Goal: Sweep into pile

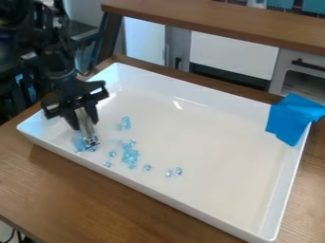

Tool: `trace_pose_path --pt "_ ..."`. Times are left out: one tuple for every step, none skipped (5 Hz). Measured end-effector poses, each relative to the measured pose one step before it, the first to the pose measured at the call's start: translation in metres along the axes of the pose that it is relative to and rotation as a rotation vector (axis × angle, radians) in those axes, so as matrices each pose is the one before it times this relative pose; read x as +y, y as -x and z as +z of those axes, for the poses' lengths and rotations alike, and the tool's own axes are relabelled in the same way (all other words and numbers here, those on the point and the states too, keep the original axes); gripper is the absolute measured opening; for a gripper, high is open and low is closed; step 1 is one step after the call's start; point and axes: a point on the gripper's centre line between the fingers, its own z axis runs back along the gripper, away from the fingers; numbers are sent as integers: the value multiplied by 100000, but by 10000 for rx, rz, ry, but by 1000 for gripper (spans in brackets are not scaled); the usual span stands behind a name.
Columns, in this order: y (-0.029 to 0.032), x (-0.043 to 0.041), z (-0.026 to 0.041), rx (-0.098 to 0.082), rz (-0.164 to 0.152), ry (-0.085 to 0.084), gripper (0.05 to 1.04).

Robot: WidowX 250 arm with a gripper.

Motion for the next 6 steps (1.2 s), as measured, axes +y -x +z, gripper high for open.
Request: trace_pose_path --pt "-507 -173 329 889 401 82 381" --pt "466 -900 1133 979 704 167 381" --pt "2470 -3674 1181 905 162 196 381" --pt "4700 -4121 304 408 -722 164 381" --pt "3627 -2513 1031 -412 -989 614 381" --pt "3952 -2935 -1910 -495 -993 319 381"
